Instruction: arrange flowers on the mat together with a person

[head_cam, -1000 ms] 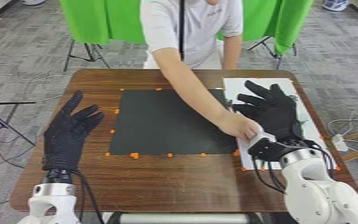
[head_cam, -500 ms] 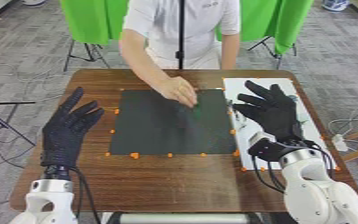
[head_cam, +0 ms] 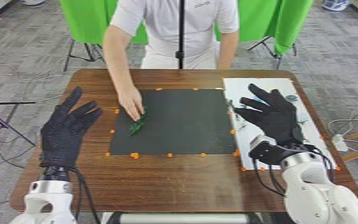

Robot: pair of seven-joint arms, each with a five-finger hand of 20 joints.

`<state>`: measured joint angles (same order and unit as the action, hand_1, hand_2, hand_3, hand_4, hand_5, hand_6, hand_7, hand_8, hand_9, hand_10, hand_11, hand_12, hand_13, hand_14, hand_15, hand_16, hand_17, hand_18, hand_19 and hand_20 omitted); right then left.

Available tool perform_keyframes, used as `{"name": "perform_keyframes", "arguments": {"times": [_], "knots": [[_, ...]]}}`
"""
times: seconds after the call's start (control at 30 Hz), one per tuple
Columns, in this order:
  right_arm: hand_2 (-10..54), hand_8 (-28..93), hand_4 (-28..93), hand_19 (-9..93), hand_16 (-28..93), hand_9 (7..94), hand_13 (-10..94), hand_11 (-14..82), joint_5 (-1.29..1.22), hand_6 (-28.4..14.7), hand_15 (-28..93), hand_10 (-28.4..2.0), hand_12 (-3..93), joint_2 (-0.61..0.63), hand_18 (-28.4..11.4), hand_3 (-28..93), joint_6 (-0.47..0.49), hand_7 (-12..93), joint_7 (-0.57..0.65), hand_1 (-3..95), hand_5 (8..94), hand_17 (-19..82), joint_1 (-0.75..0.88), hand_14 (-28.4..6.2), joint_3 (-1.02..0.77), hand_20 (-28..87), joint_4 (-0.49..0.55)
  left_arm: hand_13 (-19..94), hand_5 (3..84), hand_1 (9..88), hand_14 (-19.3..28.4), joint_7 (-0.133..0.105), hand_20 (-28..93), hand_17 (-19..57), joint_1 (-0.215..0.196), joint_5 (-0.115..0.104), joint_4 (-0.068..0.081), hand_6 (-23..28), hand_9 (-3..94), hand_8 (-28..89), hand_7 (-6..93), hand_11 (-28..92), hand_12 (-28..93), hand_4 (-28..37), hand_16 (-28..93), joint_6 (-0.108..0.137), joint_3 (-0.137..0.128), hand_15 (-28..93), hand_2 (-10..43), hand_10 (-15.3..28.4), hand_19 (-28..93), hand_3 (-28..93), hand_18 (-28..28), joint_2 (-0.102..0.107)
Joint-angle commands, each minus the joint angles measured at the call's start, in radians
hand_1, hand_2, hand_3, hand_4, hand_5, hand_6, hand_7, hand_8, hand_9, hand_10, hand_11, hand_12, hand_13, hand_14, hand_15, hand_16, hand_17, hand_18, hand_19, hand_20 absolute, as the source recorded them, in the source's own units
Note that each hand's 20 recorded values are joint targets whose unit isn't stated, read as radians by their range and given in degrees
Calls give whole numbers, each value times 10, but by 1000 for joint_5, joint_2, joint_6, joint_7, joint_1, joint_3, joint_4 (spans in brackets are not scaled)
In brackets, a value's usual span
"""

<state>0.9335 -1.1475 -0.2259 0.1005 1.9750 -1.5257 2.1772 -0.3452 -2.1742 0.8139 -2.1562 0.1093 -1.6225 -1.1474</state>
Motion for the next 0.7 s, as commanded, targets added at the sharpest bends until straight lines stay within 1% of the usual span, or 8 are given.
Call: {"name": "perform_keyframes", "arguments": {"times": [0.03, 0.1, 0.27, 0.33, 0.37, 0.47, 0.67, 0.7], "knots": [[133, -125, -256, 422, 122, 461, 364, 107, 12, -2, 312, -174, 135, -10, -194, 741, 14, 125, 0, 132, 430, 25, 12, -209, -4, 160, 2, 265, 329, 189, 243, -10, -36, -78, -12, -15, 4, 41, 341, -89, 94, 240, 105, -283, -72, 7, 11, 447, 113, 188, 562, 691, 261, 8], [132, -124, -256, 422, 122, 461, 364, 107, 14, -2, 312, -174, 136, -12, -193, 741, 20, 125, 7, 132, 430, 25, 7, -209, -4, 159, 0, 266, 328, 190, 243, -11, -33, -76, -16, -18, 2, 44, 342, -88, 92, 238, 106, -283, -72, 9, 12, 448, 113, 188, 565, 691, 263, 11], [131, -124, -256, 420, 119, 462, 358, 107, 13, -4, 300, -174, 136, -11, -194, 741, 21, 125, 6, 134, 431, 26, 4, -210, -1, 157, 0, 272, 326, 190, 247, -5, -31, -55, -13, -18, 4, 49, 343, -86, 95, 240, 106, -283, -73, 7, 15, 451, 113, 190, 588, 695, 267, 5], [131, -124, -256, 420, 120, 462, 358, 107, 14, -4, 299, -174, 136, -9, -194, 740, 19, 126, 9, 135, 432, 27, 3, -209, 0, 157, 1, 274, 325, 190, 247, 5, -36, -47, -11, -13, 4, 51, 345, -87, 96, 240, 105, -283, -75, 1, 15, 451, 113, 192, 596, 695, 269, 0], [131, -124, -257, 420, 121, 462, 357, 107, 14, -4, 299, -174, 136, -7, -194, 740, 12, 126, 9, 135, 432, 27, -2, -210, 5, 157, 0, 275, 324, 190, 247, 3, -39, -46, -13, -14, 4, 51, 344, -87, 97, 240, 105, -283, -75, -3, 15, 451, 114, 191, 600, 695, 270, -1], [131, -124, -257, 421, 121, 462, 355, 108, 16, -4, 297, -173, 136, -3, -195, 740, 0, 127, 7, 135, 433, 26, -4, -210, 11, 156, 1, 276, 322, 190, 247, 4, -46, -46, -8, -14, 5, 53, 344, -87, 98, 241, 105, -283, -75, 3, 20, 452, 114, 191, 606, 698, 271, 3], [132, -125, -256, 421, 124, 461, 355, 106, 16, -4, 297, -174, 135, -1, -196, 737, 2, 126, -8, 136, 432, 25, 9, -210, 6, 156, 2, 278, 321, 195, 247, -10, -61, -46, -13, -23, 3, 56, 344, -87, 100, 243, 106, -283, -75, 12, 22, 458, 112, 192, 615, 704, 272, 12], [132, -124, -256, 422, 124, 461, 355, 106, 10, -4, 297, -173, 135, -5, -197, 737, 14, 126, -23, 136, 432, 25, 31, -210, -11, 156, 6, 279, 321, 195, 247, -4, -63, -46, -9, -21, 5, 56, 346, -87, 101, 245, 106, -283, -76, 7, 21, 458, 112, 192, 616, 704, 272, 9]]}}
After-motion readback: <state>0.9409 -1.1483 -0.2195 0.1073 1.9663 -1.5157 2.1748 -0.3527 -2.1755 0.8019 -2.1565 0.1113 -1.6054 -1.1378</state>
